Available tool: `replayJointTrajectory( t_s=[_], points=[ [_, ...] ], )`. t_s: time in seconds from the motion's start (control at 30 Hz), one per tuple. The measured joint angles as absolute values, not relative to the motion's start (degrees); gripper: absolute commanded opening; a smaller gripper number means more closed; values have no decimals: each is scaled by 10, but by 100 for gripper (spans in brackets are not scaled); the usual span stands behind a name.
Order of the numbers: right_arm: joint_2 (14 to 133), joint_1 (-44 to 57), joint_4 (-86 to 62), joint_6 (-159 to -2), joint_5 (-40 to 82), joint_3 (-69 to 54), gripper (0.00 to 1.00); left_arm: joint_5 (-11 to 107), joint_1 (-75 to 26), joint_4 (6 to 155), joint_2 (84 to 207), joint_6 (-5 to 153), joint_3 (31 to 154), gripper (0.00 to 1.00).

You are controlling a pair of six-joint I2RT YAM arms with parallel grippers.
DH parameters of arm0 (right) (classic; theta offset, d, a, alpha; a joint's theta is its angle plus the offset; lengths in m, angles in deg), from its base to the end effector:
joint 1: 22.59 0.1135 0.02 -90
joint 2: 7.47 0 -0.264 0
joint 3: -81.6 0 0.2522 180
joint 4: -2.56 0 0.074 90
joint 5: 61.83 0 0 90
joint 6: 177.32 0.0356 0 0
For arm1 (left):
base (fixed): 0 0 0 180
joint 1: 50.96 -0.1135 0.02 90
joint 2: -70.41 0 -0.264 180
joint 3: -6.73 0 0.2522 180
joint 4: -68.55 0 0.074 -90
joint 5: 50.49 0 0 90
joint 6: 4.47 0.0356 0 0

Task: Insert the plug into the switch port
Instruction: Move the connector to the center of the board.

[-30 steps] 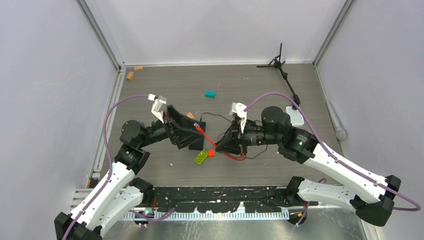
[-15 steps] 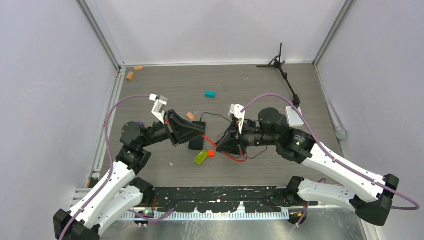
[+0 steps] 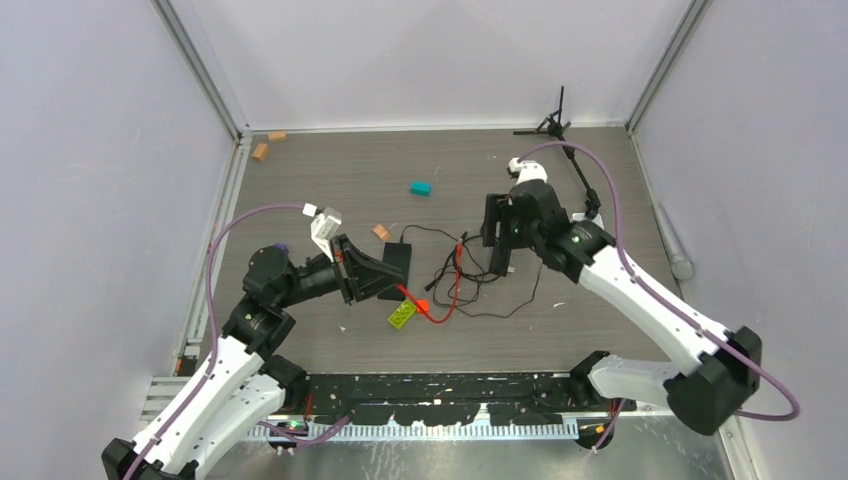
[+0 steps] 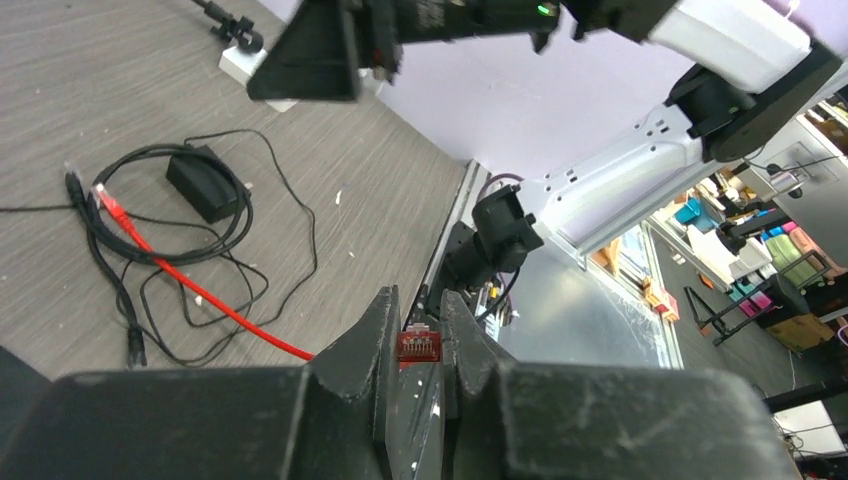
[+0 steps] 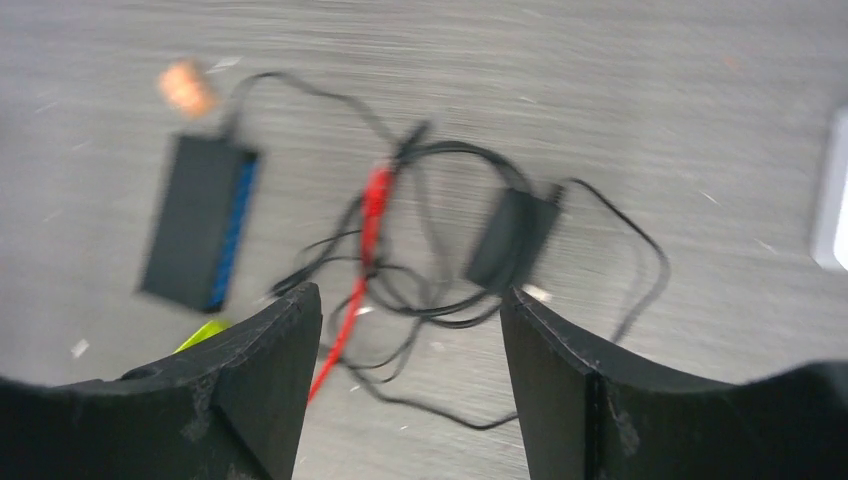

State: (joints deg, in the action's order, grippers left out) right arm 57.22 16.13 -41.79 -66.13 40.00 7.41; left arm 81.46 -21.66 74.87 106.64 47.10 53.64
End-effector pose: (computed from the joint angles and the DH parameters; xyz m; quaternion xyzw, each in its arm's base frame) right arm 0.1959 0.1477 0.3316 -0.0872 0.8787 0.1508 0.4445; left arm 0.1236 -0.0966 0.3239 0.2112 0.6535 -0.5837 0.4331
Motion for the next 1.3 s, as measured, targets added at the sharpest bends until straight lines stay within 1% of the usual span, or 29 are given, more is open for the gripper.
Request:
replayJointTrajectory(
  t_s=[0.13, 0.2, 0.47, 0.5, 0.53, 0.63, 0.73, 0.83, 1.0, 1.23, 1.3],
  points=[
    [652, 80, -435, -624, 418, 77, 57, 809, -217, 771, 1052, 478, 522, 0],
    [688, 66, -435, -610, 415, 81, 55, 807, -217, 780, 1049, 483, 516, 0],
    [764, 61, -410, -589, 396, 112, 55, 796, -217, 821, 1037, 501, 515, 0],
    [773, 60, -405, -594, 396, 111, 55, 796, -217, 822, 1036, 501, 515, 0],
    [785, 60, -403, -603, 396, 107, 58, 796, -217, 823, 1035, 501, 515, 0],
    [833, 58, -409, -642, 397, 68, 64, 796, -217, 825, 1035, 501, 515, 0],
    [890, 57, -425, -696, 400, -5, 66, 796, -217, 827, 1035, 500, 515, 0],
    [937, 57, -435, -750, 403, -69, 66, 796, -217, 831, 1037, 500, 515, 0],
    [994, 54, -463, -827, 398, -128, 64, 796, -217, 835, 1039, 500, 516, 0],
    [1051, 51, -512, -906, 384, -156, 64, 796, -217, 843, 1045, 500, 519, 0],
    [1064, 49, -526, -921, 381, -162, 60, 796, -217, 844, 1046, 500, 520, 0]
  ],
)
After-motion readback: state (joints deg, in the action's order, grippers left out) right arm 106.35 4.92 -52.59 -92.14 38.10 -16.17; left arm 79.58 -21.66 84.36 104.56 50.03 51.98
